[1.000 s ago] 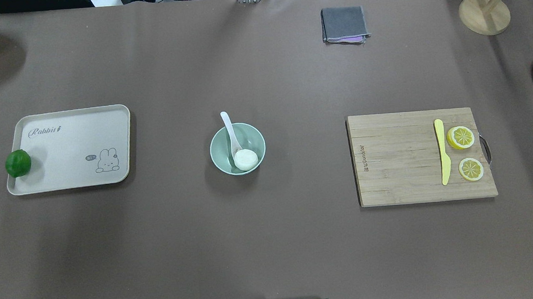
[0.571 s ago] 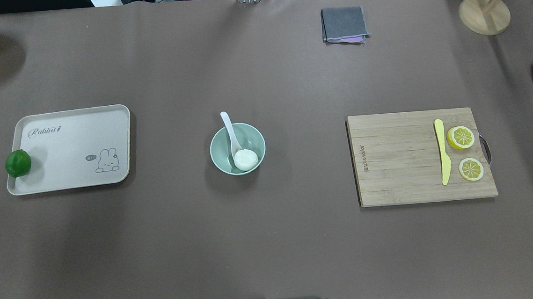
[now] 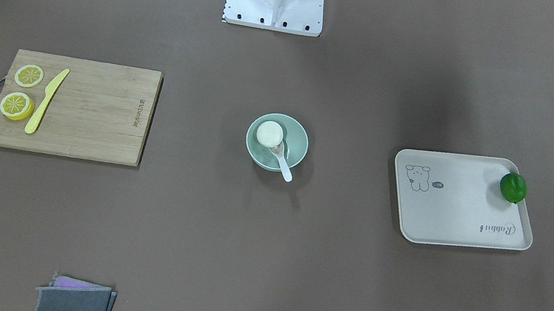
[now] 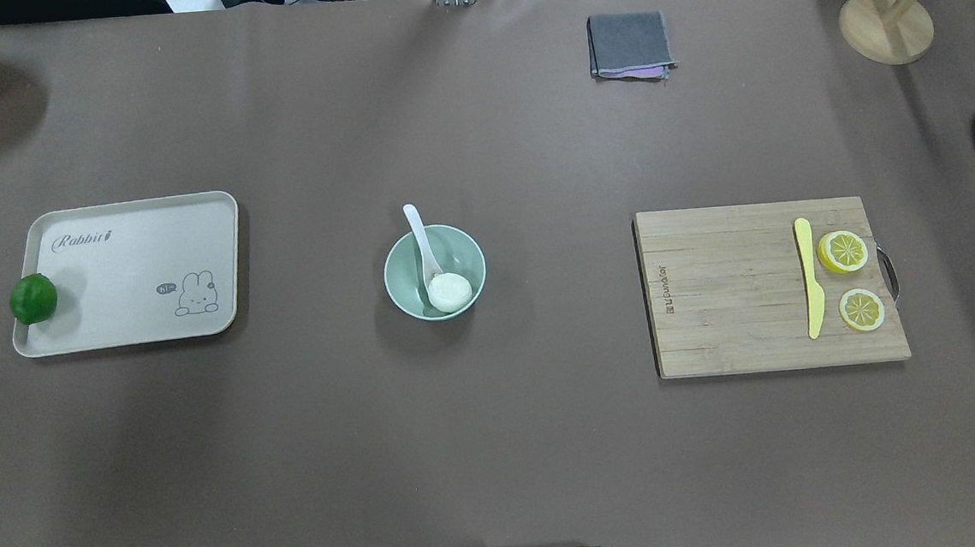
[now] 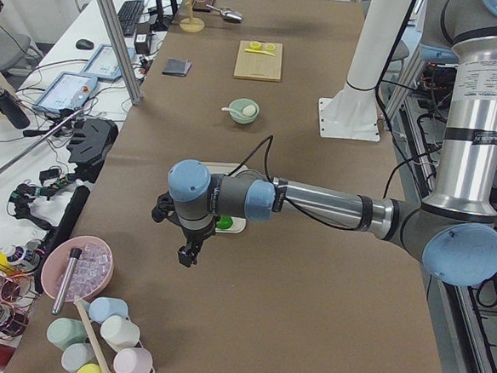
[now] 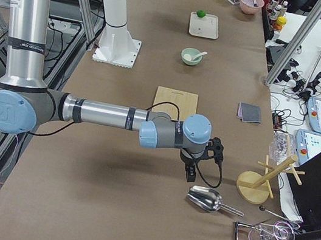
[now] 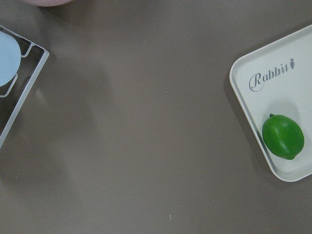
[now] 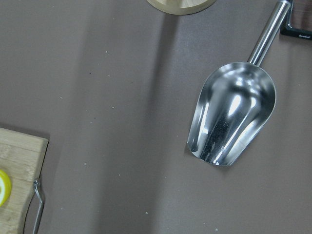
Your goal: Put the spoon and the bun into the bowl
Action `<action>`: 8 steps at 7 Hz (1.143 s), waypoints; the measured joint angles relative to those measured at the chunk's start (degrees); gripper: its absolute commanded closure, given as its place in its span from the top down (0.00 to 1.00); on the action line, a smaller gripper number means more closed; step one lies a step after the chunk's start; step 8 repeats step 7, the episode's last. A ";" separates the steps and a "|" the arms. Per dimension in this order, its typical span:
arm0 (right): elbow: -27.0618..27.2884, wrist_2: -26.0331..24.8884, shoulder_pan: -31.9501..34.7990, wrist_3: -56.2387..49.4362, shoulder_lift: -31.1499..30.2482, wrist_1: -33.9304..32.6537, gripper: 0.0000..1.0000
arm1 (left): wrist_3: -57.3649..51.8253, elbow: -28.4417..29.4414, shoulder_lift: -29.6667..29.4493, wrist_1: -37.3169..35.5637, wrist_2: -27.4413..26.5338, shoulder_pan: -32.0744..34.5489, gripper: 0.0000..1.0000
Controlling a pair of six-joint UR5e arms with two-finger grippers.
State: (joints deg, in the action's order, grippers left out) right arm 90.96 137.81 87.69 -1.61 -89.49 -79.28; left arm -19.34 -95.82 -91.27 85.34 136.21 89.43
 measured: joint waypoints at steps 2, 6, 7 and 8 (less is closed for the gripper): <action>0.00 0.00 0.01 0.03 -0.05 0.00 1.00 | -0.06 0.21 0.10 0.00 -0.79 -0.54 0.98; 0.00 0.00 0.00 0.03 -0.07 0.08 1.00 | -0.15 0.27 0.18 0.00 -1.20 -0.74 0.98; 0.01 0.00 0.00 0.03 -0.07 0.09 1.00 | -0.12 0.28 0.20 0.00 -1.20 -0.74 0.98; 0.01 0.00 0.00 0.03 -0.07 0.09 1.00 | -0.12 0.28 0.20 0.00 -1.20 -0.74 0.98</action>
